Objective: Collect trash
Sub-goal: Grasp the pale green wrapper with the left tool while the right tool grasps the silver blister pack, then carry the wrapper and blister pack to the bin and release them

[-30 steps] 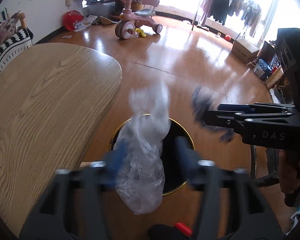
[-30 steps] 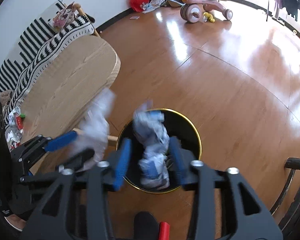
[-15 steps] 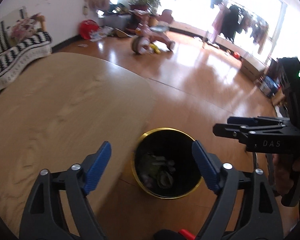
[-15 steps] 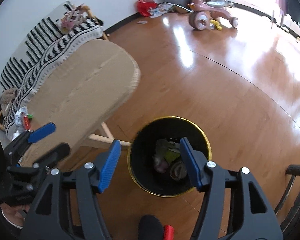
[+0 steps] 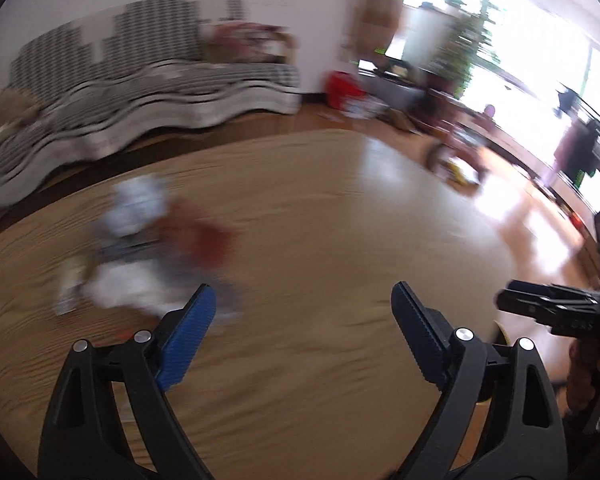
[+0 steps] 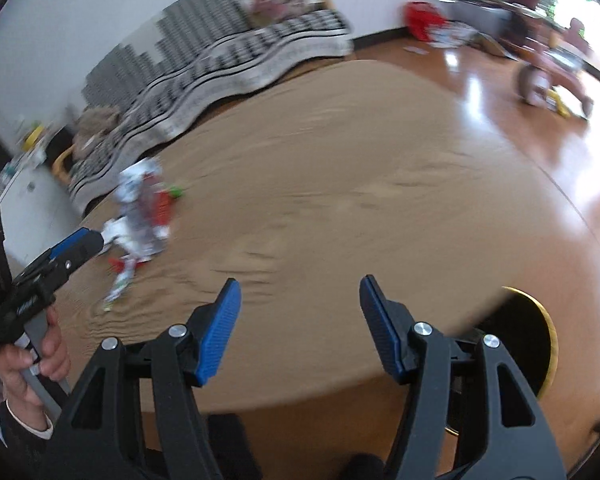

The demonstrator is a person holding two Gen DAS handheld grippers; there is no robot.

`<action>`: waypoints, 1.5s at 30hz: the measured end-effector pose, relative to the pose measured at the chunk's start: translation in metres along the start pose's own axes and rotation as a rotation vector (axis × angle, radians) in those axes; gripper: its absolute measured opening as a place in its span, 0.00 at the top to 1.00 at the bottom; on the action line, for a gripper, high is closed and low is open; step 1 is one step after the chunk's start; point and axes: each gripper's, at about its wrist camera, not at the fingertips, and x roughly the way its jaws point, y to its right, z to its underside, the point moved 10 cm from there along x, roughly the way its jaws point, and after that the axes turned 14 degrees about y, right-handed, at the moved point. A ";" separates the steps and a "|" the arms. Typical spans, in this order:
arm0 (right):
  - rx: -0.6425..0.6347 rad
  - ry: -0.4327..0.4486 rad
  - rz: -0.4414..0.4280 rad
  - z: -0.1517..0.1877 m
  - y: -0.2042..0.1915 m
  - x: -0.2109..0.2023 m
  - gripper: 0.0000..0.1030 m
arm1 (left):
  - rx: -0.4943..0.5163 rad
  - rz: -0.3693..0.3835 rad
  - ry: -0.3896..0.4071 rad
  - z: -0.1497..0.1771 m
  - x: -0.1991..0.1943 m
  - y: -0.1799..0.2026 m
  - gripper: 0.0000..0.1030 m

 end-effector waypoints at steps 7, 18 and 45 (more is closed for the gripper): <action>-0.096 -0.045 -0.165 -0.003 -0.127 0.081 0.42 | -0.205 -0.253 0.008 0.019 -0.029 -0.171 0.15; -0.178 -0.102 -0.181 0.013 -0.175 0.179 0.49 | -0.248 -0.344 -0.070 0.036 0.023 -0.252 0.15; -0.218 0.057 -0.279 -0.013 -0.195 0.077 0.94 | -0.264 -0.286 -0.030 0.010 0.007 -0.194 0.89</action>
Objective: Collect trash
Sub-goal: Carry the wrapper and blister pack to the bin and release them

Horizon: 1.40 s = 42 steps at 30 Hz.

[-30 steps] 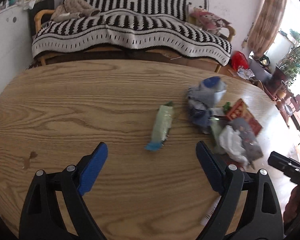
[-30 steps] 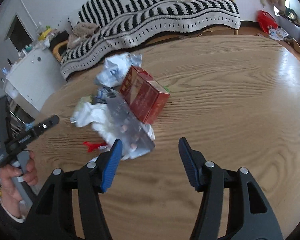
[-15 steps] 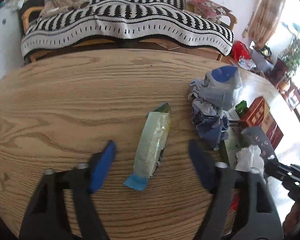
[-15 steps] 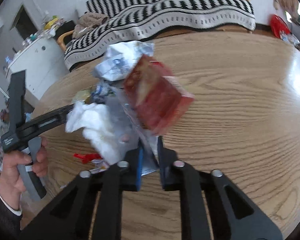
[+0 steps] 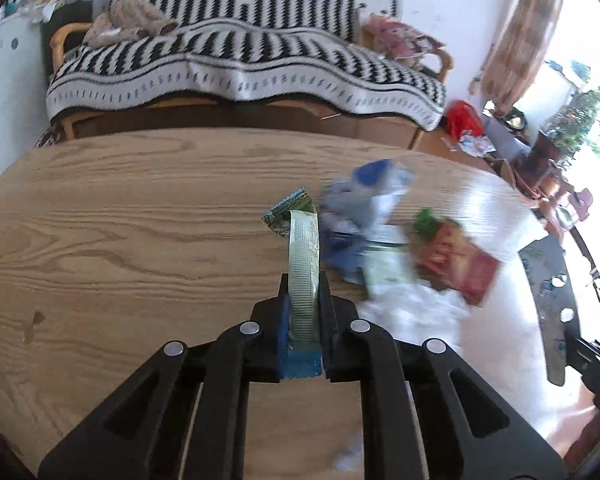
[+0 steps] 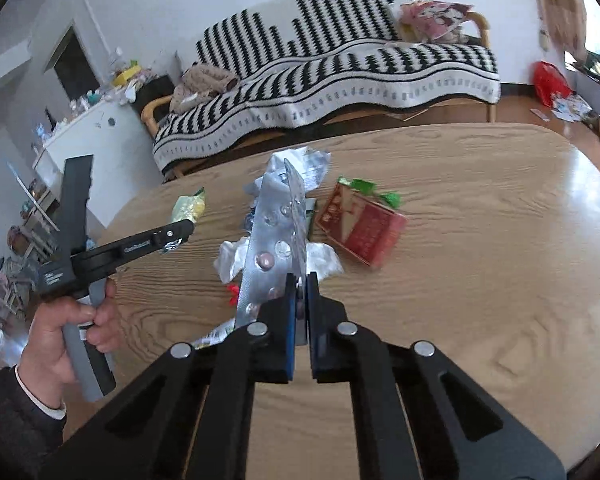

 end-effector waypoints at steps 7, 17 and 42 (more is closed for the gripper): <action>0.068 0.043 0.172 0.018 0.080 -0.105 0.94 | 0.091 0.158 0.021 0.012 -0.044 0.114 0.89; 0.256 0.066 0.543 0.075 0.247 -0.297 0.94 | 0.327 0.555 -0.076 0.113 -0.101 0.359 0.89; 0.431 0.018 0.675 0.161 0.315 -0.372 0.94 | 0.588 0.818 -0.292 0.261 -0.121 0.497 0.89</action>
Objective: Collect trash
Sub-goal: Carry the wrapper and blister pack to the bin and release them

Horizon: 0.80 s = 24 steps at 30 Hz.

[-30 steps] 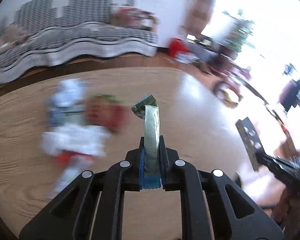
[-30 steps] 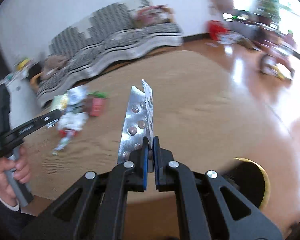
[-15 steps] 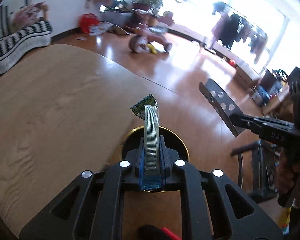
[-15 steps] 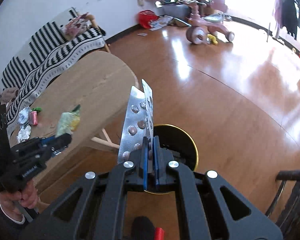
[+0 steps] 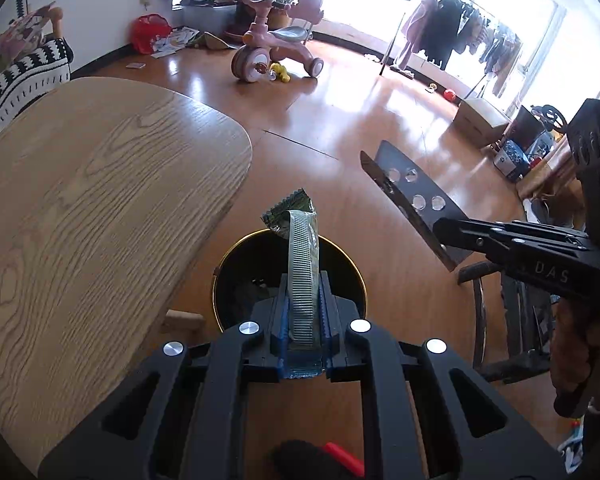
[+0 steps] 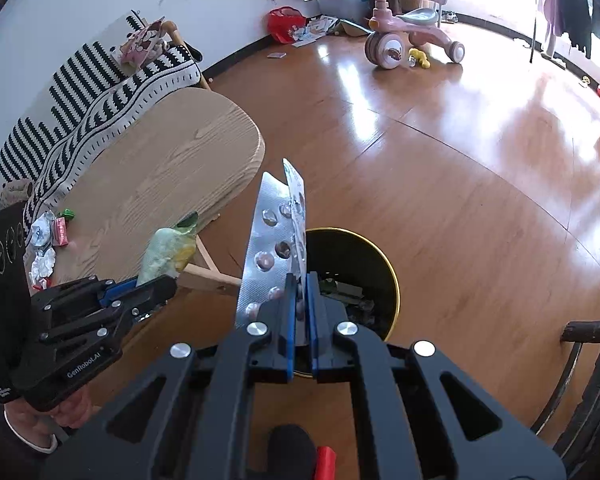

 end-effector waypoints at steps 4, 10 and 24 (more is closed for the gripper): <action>-0.002 0.002 -0.005 -0.006 0.003 0.003 0.94 | 0.002 0.008 0.000 -0.004 0.002 0.002 0.88; 0.024 -0.004 -0.003 -0.009 0.006 0.007 0.94 | 0.014 0.003 -0.013 -0.002 0.007 0.003 0.60; 0.027 0.017 0.020 -0.010 0.000 0.011 0.35 | 0.024 -0.058 0.049 -0.012 -0.023 -0.026 0.30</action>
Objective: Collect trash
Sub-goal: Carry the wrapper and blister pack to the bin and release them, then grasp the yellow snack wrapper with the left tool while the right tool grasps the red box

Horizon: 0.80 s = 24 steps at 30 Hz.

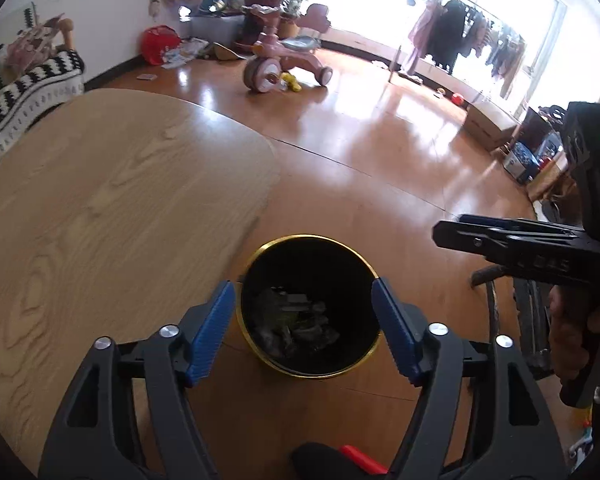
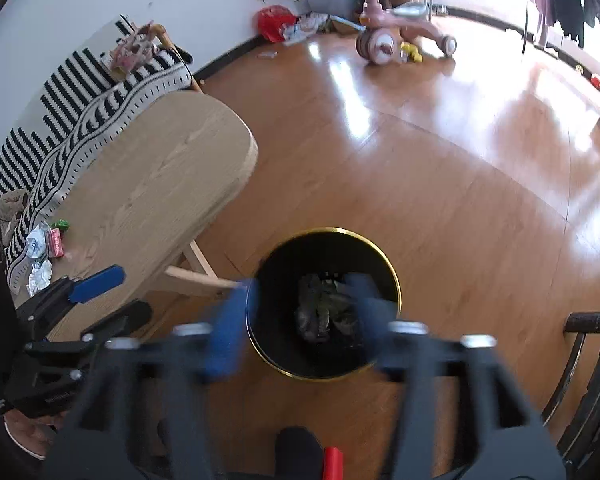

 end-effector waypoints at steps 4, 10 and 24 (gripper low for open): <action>-0.035 0.004 -0.040 -0.005 -0.028 0.004 0.35 | -0.031 -0.063 0.051 -0.009 -0.032 -0.039 0.24; -0.110 0.000 -0.151 -0.017 -0.110 0.021 0.35 | -0.099 -0.219 0.119 -0.009 -0.100 -0.129 0.22; -0.365 -0.105 -0.505 0.022 -0.415 0.092 0.34 | -0.320 -0.629 0.131 0.097 -0.274 -0.360 0.22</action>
